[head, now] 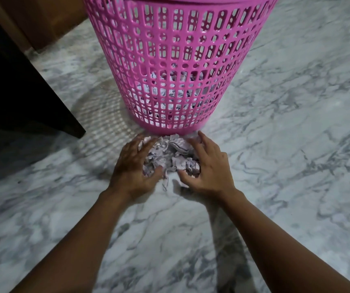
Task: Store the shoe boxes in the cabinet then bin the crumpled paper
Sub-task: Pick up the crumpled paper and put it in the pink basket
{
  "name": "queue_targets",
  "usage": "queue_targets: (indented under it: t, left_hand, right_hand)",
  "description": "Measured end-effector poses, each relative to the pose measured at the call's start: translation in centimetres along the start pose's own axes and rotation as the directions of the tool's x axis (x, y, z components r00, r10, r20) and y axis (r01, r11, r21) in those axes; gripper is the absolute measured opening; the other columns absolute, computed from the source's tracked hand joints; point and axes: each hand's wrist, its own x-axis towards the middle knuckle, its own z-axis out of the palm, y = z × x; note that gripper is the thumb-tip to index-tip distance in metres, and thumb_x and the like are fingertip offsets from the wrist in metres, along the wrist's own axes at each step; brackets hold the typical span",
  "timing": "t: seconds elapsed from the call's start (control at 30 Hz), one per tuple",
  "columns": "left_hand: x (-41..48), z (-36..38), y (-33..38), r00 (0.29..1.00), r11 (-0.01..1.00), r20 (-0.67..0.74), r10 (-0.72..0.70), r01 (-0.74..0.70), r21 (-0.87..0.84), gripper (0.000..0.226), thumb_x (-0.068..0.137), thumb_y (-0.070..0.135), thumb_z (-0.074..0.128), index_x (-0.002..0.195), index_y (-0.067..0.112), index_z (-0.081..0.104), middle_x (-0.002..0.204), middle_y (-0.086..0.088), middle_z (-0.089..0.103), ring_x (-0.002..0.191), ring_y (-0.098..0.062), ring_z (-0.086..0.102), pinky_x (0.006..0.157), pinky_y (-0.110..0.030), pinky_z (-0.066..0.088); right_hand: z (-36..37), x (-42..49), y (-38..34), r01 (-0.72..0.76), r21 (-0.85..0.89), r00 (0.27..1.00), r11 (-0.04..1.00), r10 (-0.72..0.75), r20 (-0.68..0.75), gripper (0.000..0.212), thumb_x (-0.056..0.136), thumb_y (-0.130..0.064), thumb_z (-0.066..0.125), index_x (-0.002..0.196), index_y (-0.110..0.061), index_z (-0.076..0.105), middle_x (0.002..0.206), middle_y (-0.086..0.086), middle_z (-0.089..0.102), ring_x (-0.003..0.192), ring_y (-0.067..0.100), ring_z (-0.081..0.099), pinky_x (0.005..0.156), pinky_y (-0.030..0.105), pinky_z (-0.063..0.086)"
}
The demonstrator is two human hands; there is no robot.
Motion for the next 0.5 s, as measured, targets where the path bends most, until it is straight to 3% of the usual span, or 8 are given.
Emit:
queue_targets:
  t: [0.1,0.17,0.37,0.5]
  left_hand:
    - [-0.2,-0.1,0.4,0.996,0.997,0.073,0.057,-0.06,0.047,0.088,0.072,0.061,0.049,0.151,0.026,0.033,0.155,-0.011,0.032,0.144,-0.025,0.025,0.119,-0.045,0.024]
    - [-0.4,-0.1,0.5,0.99,0.994,0.129,0.063,-0.074,0.081,0.096,0.068,0.067,0.051,0.153,0.031,0.024,0.158,-0.009,0.027,0.146,-0.025,0.021,0.12,-0.045,0.02]
    - [-0.1,0.4,0.8,0.989,0.985,0.114,0.097,-0.112,0.13,0.113,0.061,0.07,0.058,0.154,0.018,0.021,0.158,-0.004,0.027,0.147,-0.021,0.022,0.121,-0.033,0.012]
    - [0.2,0.4,0.7,0.988,0.986,0.118,0.099,-0.113,0.119,0.115,0.058,0.068,0.056,0.154,0.016,0.021,0.163,-0.003,0.012,0.15,-0.014,0.008,0.118,-0.025,0.003]
  right_hand:
    - [-0.2,0.5,0.6,0.086,-0.038,0.987,0.996,-0.08,0.142,0.106,0.065,-0.089,0.05,0.153,-0.033,0.026,0.164,0.001,0.017,0.148,0.023,0.024,0.106,0.046,0.034]
    - [-0.3,1.0,0.7,0.14,-0.068,0.971,0.988,-0.123,0.207,0.112,0.064,-0.091,0.05,0.155,-0.032,0.022,0.165,0.0,0.014,0.148,0.022,0.021,0.107,0.048,0.034]
    - [-0.2,2.2,0.2,0.27,-0.056,0.937,0.961,-0.25,0.244,0.105,0.065,-0.084,0.051,0.149,-0.023,0.038,0.151,-0.001,0.041,0.136,0.022,0.038,0.098,0.046,0.043]
    - [0.2,2.7,0.1,0.305,-0.047,0.921,0.951,-0.281,0.27,0.102,0.065,-0.083,0.05,0.148,-0.024,0.038,0.156,0.0,0.036,0.135,0.025,0.039,0.096,0.042,0.04]
